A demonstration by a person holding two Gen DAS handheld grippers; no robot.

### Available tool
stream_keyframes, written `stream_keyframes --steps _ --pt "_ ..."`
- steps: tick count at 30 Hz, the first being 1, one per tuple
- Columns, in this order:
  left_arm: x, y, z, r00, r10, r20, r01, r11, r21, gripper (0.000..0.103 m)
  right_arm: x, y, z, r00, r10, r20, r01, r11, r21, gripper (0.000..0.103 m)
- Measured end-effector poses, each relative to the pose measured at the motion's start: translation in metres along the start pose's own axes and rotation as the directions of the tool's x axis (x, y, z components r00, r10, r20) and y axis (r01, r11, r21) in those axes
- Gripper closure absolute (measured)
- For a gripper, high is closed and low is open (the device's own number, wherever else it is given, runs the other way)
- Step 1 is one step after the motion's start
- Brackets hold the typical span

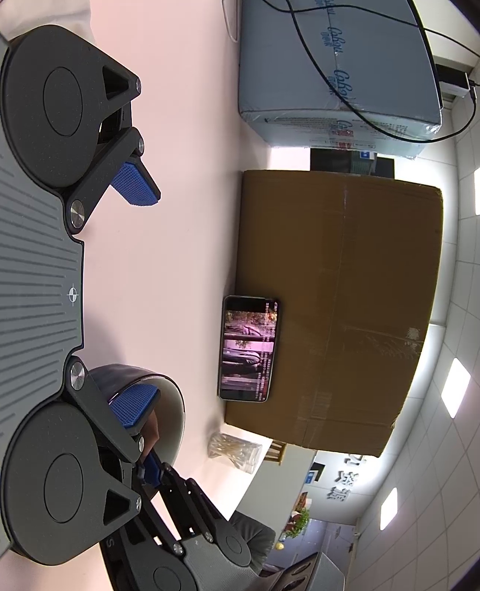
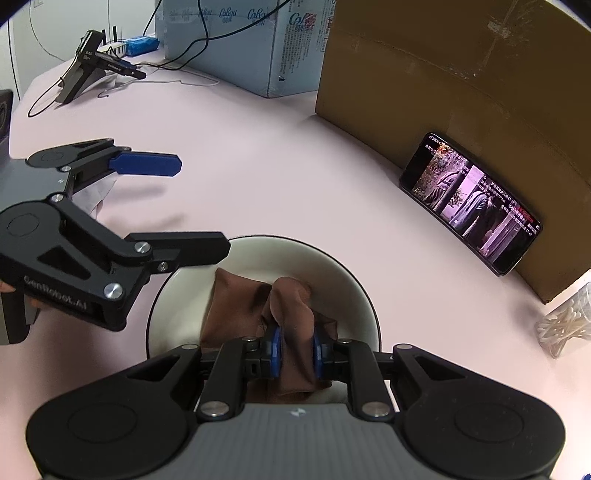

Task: Clean bowl
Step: 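Wipe the bowl's inside with the cloth held in the right gripper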

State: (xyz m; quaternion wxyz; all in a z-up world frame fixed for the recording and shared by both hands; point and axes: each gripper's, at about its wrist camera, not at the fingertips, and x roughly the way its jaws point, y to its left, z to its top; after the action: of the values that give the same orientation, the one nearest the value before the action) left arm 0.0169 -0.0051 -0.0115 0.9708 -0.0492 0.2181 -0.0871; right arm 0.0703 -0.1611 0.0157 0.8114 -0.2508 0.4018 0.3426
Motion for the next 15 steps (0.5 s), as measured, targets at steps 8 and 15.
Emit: stream_keyframes --steps 8,15 --pt "0.0000 0.0003 0.0002 1.000 -0.002 -0.002 0.002 1.000 -0.003 0.000 0.0039 -0.0038 0.0039 1.000 0.004 0.006 -0.004 1.000 0.017 0.085" --pt "-0.0015 -0.0012 -0.0002 1.000 0.000 -0.002 0.000 1.000 0.000 0.000 0.0014 -0.0010 0.0014 1.000 0.013 0.005 -0.013 1.000 0.003 0.084"
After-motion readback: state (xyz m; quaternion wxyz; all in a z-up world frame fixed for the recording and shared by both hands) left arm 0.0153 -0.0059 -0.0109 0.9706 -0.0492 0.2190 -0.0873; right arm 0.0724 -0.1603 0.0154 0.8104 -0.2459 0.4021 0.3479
